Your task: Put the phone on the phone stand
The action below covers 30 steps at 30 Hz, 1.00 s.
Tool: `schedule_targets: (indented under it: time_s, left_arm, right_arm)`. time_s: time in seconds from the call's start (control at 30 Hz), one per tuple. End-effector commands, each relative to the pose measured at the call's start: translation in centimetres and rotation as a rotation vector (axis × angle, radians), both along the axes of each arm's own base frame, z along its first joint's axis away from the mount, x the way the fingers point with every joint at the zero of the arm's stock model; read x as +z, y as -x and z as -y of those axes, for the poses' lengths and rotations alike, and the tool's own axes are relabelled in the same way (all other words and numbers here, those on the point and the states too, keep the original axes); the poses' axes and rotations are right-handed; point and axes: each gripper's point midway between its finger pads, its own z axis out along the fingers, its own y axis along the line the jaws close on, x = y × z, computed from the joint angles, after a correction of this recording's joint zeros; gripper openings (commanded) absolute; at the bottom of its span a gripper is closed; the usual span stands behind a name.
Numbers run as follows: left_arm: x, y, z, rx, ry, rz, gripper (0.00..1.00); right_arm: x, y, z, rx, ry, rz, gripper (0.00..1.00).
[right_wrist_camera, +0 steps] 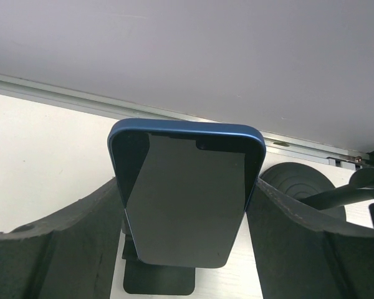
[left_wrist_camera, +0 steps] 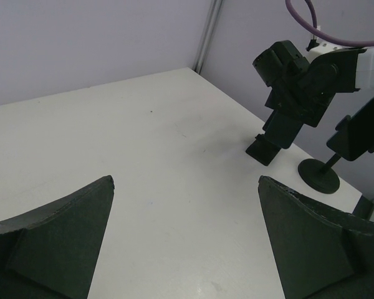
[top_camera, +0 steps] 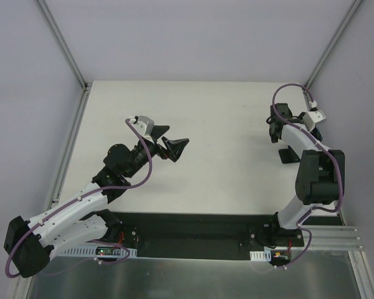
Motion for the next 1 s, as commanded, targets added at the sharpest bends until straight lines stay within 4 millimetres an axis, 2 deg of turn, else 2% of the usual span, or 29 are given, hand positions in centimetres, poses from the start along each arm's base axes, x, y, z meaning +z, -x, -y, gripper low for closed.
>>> schedule_targets:
  time_s: [0.0,0.2,0.5,0.83,0.9,0.93,0.97]
  left_arm:
    - [3.2,0.7,0.1,-0.030,0.074,0.064,0.97]
    - [3.4,0.6,0.2,-0.027,0.072,0.064,0.97]
    - [3.4,0.5,0.8,-0.047,0.089,0.060,0.97]
    - [3.5,0.6,0.8,-0.052,0.097,0.073,0.97]
    - [3.5,0.7,0.8,-0.053,0.100,0.077,0.97]
    - [3.6,0.8,0.8,-0.058,0.101,0.077,0.97]
    - [3.6,0.8,0.8,-0.058,0.101,0.080,0.97]
  right_arm:
    - [2.6,-1.6,0.8,-0.043,0.065,0.106,0.03]
    - [3.2,-2.5,1.0,-0.049,0.092,0.124,0.03]
    - [3.8,-1.6,0.9,-0.071,0.123,0.172,0.02]
    - [2.7,-2.6,0.1,-0.069,0.156,0.148,0.03]
    - [3.0,-3.1,-0.2,-0.072,0.165,0.161,0.05]
    - [2.5,-2.5,-0.3,-0.068,0.176,0.103,0.06]
    - [3.1,-2.7,-0.4,-0.076,0.177,0.135,0.07]
